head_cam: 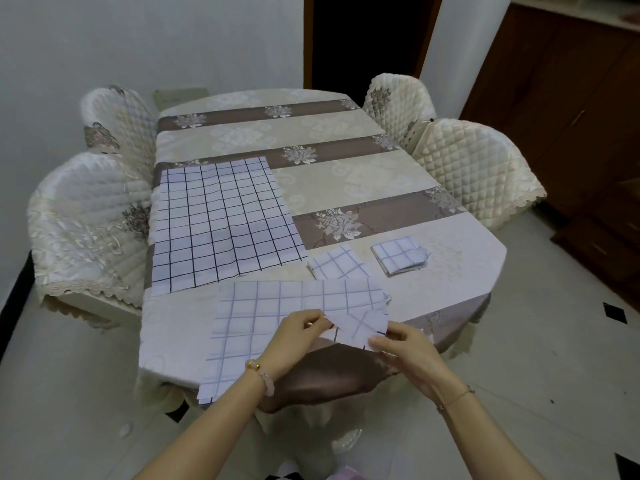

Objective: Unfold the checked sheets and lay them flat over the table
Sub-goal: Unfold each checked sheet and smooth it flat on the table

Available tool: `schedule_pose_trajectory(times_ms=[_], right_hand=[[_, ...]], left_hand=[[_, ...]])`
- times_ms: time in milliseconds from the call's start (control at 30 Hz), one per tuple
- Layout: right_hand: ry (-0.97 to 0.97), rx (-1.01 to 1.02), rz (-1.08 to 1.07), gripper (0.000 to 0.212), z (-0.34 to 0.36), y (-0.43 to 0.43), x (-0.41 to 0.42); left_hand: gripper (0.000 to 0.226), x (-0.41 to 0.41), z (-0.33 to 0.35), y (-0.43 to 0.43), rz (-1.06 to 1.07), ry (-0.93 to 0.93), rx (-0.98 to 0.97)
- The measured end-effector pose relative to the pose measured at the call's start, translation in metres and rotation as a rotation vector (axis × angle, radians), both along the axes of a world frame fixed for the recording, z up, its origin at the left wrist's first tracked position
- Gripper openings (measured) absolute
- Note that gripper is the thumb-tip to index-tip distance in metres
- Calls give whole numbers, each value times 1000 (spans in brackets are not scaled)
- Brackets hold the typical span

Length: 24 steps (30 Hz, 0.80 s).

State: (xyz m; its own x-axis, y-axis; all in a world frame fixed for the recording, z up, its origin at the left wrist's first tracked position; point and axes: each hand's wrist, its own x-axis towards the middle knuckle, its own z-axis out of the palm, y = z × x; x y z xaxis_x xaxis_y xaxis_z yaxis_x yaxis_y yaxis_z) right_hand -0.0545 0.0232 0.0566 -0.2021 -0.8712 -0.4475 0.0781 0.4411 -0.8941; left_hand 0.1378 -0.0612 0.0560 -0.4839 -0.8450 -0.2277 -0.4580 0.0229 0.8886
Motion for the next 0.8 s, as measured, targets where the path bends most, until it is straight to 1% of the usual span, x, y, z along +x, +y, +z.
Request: schedule_pose_trajectory(times_ms=[67,133,167,267,333,433,500,567,633,700,767,800], right_hand=[[-9,-42,8,12,9,-3,-5],[-36,-70,-31,27,16,-8,-13],[-53,-82,-64,28,20,-10,-17],[-80,-145,-139,19,33,-17,-32],[-96,-175,-180,20,40,-22,-43],[-126,-203,-275,15,53,-32,-57],[-136,-220,-324,13,62,-37,-63],[-115,-237,-340,16,72,-40,-66],[-101,-241,-419,14,83,-42,-69],[-85,-282,-491,23,90,-43,-76],[-62,-304,-567,34,99,-42,-77],[-40,-307,-603,31,101,-41,-80]], left_hand=[[30,1,8,-7,39,47,26],[29,5,17,-18,94,93,18],[29,8,23,-24,126,114,1],[30,20,41,-48,232,169,-22],[30,33,50,-67,296,173,-23],[22,51,60,-95,380,208,18],[20,57,69,-109,413,235,14],[23,62,78,-119,462,269,-7],[28,70,82,-129,486,301,-57],[28,77,85,-137,478,308,-132],[19,78,88,-140,488,318,-155],[17,77,88,-138,485,330,-158]])
